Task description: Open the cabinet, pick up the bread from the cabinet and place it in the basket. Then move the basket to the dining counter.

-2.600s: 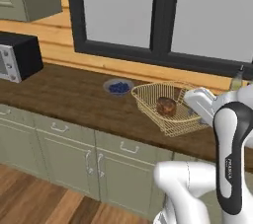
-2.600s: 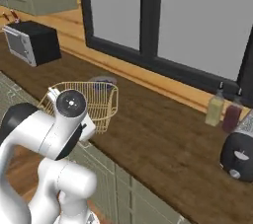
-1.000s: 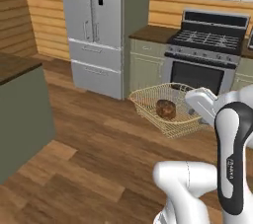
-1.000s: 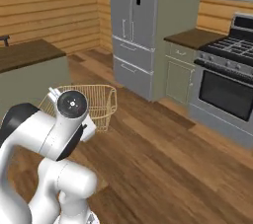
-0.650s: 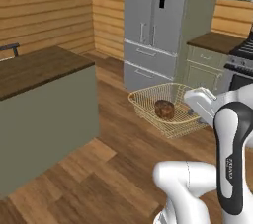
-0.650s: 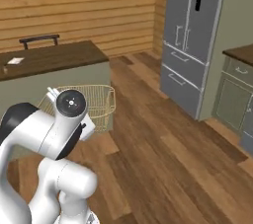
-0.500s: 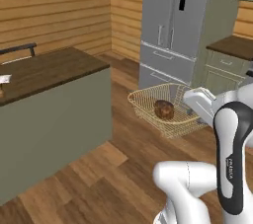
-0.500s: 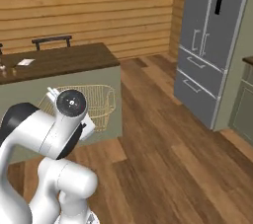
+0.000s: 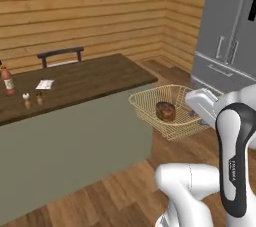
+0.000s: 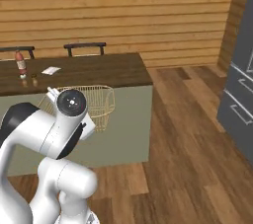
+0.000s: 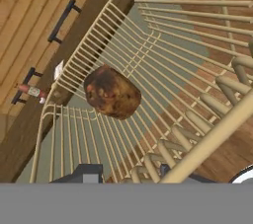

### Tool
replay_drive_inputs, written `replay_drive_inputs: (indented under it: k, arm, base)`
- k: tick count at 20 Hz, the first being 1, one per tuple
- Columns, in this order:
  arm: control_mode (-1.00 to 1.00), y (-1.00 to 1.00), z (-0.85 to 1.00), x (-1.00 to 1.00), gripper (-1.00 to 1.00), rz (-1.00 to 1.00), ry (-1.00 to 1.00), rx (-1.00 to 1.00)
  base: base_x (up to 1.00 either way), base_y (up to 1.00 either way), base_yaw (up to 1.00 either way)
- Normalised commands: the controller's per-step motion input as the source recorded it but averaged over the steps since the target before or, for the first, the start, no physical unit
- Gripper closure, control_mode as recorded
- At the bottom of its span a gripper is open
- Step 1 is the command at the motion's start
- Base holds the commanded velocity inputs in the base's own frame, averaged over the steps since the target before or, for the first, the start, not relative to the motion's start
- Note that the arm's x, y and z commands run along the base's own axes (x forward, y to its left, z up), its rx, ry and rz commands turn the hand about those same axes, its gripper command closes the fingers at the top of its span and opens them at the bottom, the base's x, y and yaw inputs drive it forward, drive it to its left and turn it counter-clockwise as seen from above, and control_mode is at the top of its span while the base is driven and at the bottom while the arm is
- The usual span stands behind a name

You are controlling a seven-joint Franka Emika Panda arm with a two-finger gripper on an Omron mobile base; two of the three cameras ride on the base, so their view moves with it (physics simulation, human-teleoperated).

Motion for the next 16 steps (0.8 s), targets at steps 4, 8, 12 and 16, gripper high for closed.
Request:
replay_drive_inputs:
  k: [4,8,12,16]
  arm:
    - [1.00,0.00,0.00,0.00,1.00,0.00,0.00,0.00]
    - [1.00,0.00,0.00,0.00,1.00,0.00,0.00,0.00]
    - [1.00,0.00,0.00,0.00,1.00,0.00,0.00,0.00]
    - [1.00,0.00,0.00,0.00,1.00,0.00,0.00,0.00]
  base:
    - [0.86,-0.01,0.38]
    - [0.58,-0.16,0.33]
    - [0.34,-0.28,0.32]
    - [0.23,-0.46,0.29]
